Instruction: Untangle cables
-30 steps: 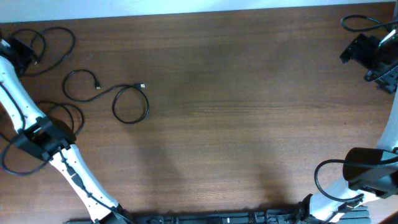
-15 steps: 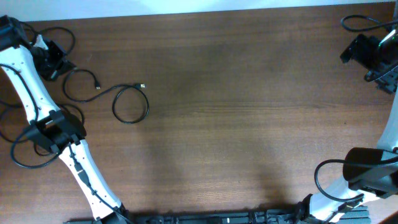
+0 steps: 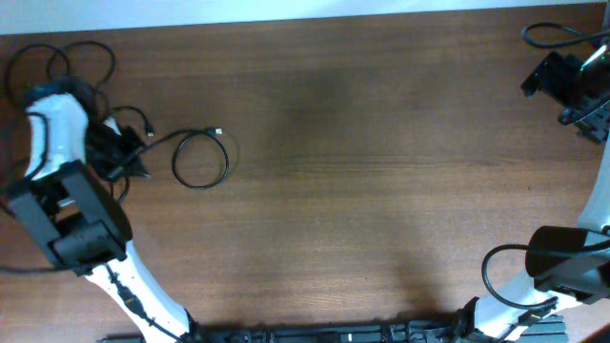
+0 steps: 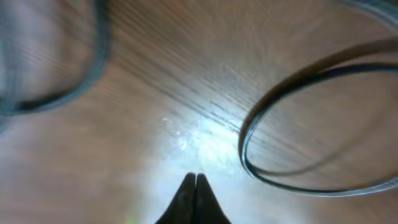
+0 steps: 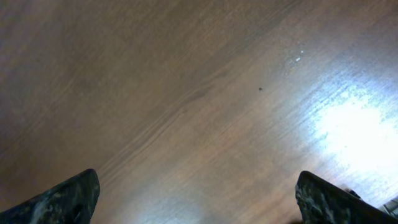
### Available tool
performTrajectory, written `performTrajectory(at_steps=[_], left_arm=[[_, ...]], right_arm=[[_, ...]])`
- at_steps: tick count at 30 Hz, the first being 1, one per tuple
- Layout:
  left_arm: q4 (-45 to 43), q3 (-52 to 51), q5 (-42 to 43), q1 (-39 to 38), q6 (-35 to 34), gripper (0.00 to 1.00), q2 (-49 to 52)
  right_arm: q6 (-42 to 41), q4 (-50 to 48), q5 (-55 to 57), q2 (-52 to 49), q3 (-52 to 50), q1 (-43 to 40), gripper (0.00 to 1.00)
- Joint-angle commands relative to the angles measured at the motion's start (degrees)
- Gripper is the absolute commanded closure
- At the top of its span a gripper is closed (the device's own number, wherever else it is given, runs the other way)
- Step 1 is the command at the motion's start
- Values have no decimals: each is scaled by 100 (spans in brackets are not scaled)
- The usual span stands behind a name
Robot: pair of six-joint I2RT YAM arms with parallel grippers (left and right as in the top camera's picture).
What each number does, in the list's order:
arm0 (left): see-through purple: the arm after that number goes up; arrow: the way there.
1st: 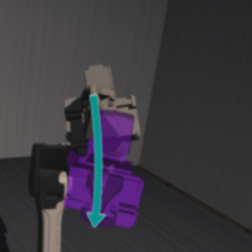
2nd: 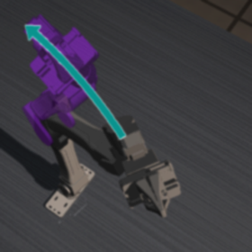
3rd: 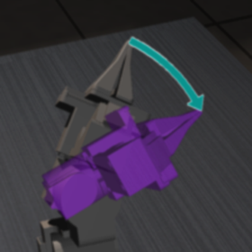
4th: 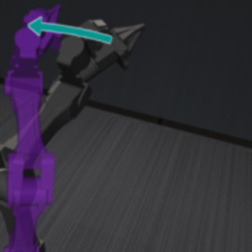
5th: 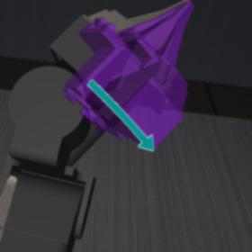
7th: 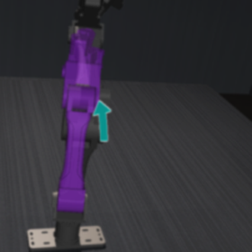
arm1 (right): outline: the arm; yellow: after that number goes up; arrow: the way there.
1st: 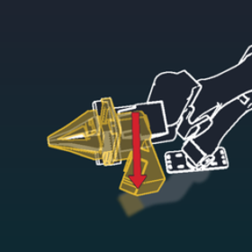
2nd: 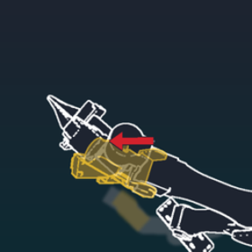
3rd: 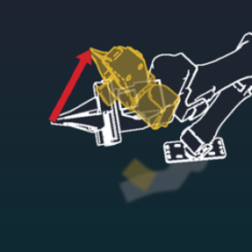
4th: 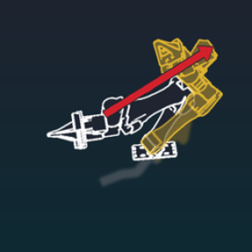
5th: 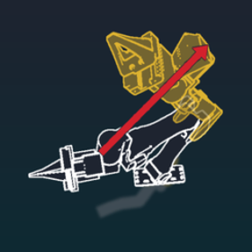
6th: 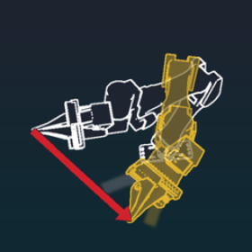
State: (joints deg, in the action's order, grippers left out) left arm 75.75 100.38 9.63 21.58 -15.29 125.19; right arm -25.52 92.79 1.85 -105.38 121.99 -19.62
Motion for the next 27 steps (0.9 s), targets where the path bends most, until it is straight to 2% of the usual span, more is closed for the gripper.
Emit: performTrajectory(at_steps=[1,6,18,22,27], left_arm=[[-975,-750,-251,-214,-494,100,-2],[-1768,-874,-350,-247,-507,100,11],[-2337,-970,-581,-284,-664,100,59],[-2863,-1211,-579,-422,-914,100,59],[-3480,-1314,-588,-619,-914,100,59]], right_arm=[[-44,-2,-9,0,4,20,1],[-44,-2,-9,0,4,20,2],[-44,-2,-9,0,4,20,2],[-44,-2,-9,0,4,20,1],[-44,-2,-7,0,4,20,2]])
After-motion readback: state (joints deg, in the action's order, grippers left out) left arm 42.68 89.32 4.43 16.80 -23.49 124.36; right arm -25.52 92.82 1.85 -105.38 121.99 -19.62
